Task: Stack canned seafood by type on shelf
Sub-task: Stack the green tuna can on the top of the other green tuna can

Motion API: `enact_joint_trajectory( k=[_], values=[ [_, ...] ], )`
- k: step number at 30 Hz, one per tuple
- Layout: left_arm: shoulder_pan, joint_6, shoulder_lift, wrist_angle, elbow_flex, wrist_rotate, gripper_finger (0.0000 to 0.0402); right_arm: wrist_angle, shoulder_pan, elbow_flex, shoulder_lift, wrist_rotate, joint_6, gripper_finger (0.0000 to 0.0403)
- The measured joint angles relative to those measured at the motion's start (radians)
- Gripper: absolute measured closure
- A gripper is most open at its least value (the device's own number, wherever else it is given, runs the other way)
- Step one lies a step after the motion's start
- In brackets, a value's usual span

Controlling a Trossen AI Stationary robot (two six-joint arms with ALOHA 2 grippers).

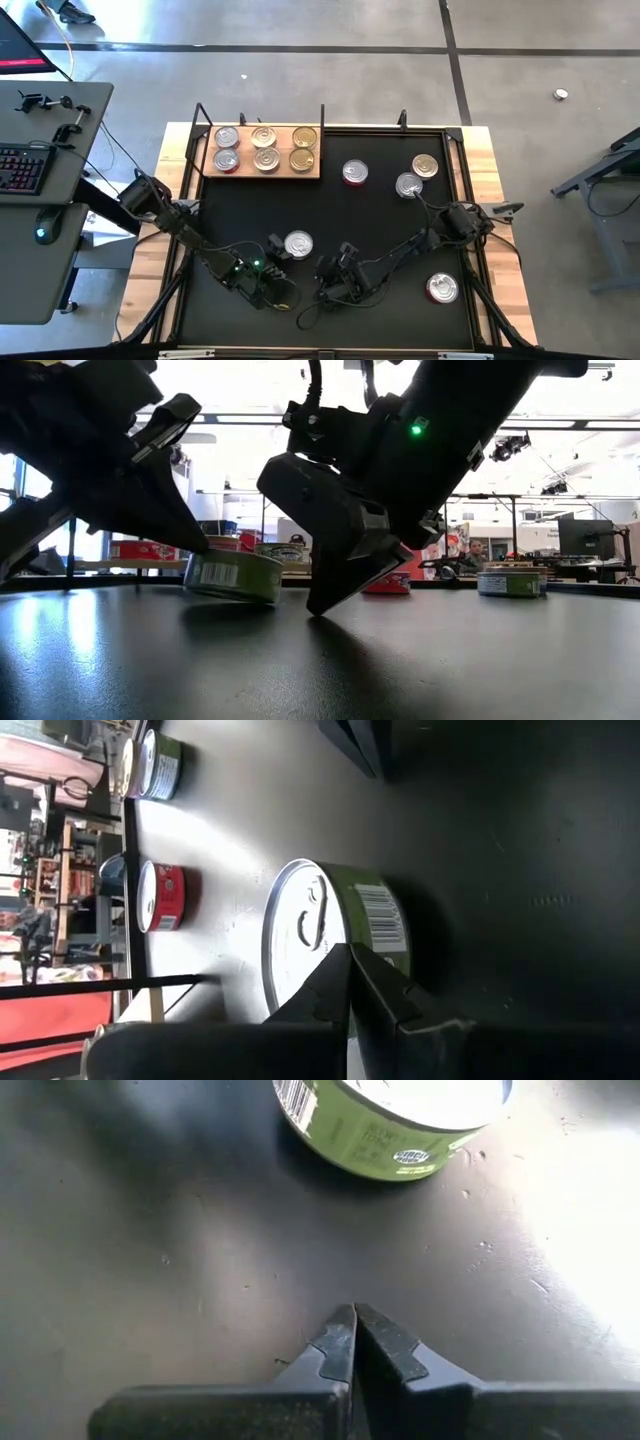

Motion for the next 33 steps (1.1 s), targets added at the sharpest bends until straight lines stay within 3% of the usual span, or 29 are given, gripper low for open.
enact_joint_trajectory(
  k=[7, 17, 20, 24, 30, 33],
  values=[
    [-0.014, -0.035, -0.001, 0.000, 0.000, -0.001, 0.0401, 0.038, -0.012, -0.006, 0.002, 0.030, -0.077, 0.0382],
    [-0.012, -0.052, -0.001, 0.001, 0.001, -0.002, 0.0401, 0.052, -0.023, 0.081, 0.003, 0.030, -0.586, 0.0199],
    [-0.012, -0.052, -0.001, 0.001, 0.001, -0.004, 0.0401, 0.079, -0.013, 0.082, 0.003, 0.125, -0.674, 0.0164],
    [-0.010, -0.053, -0.002, 0.004, 0.001, -0.012, 0.0401, 0.165, -0.012, 0.044, 0.004, 0.211, -0.759, 0.0152],
    [0.011, -0.061, -0.002, 0.007, 0.002, -0.013, 0.0401, 0.331, -0.043, 0.042, 0.064, 0.179, -0.999, 0.0151],
    [0.022, -0.063, -0.002, 0.014, 0.002, -0.013, 0.0401, 0.405, -0.051, 0.043, 0.097, 0.214, -1.120, 0.0151]
  ],
)
